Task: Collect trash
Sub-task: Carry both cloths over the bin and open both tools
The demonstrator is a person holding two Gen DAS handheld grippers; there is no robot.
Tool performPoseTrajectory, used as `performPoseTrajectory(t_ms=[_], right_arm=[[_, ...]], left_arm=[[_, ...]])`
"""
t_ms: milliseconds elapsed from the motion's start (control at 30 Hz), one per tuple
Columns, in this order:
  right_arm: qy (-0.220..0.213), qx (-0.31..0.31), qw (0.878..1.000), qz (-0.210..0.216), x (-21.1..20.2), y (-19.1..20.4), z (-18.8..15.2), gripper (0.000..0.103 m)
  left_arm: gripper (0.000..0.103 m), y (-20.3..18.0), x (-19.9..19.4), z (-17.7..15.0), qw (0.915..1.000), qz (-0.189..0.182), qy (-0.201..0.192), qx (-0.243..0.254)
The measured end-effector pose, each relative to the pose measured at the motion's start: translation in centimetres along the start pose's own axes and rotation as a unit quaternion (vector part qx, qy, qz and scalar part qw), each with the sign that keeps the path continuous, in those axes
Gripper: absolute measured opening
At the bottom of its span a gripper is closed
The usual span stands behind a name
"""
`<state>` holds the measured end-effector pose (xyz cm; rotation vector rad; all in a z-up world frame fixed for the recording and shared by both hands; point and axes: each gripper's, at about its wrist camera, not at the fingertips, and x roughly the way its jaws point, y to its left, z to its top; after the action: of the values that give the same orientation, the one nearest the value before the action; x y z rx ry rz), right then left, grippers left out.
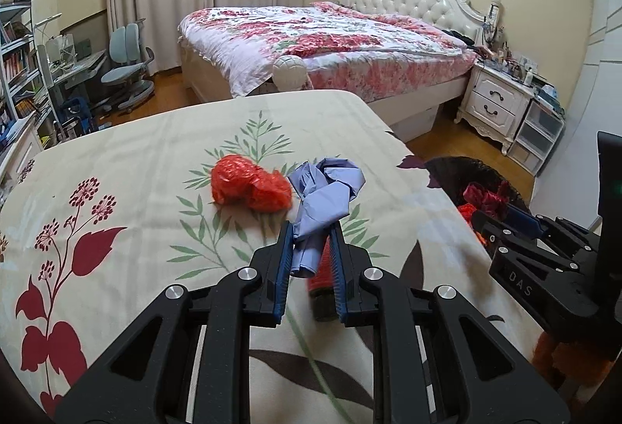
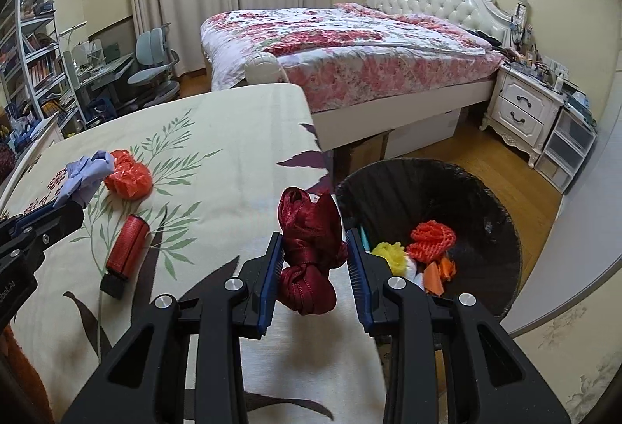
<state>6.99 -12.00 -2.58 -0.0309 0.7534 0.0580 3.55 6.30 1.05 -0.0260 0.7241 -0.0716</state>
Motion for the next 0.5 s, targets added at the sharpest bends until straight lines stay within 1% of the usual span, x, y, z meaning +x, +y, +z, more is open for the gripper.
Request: performPoseTrajectory(t_ms=[200, 500], right_arm=[[-0.007, 0.028, 0.999, -0.030, 0.2, -3.5, 0.5, 0.034], [-0.007, 0.068, 0.996, -0.065, 1.9, -8.4, 0.8, 0.034]], left_arm=[[0.018, -3.9, 1.7, 0.8, 0.9995, -0.020, -0.002, 0.023], [0.018, -9.6, 5.3, 2.1, 0.9977, -0.042, 0.003, 0.052]])
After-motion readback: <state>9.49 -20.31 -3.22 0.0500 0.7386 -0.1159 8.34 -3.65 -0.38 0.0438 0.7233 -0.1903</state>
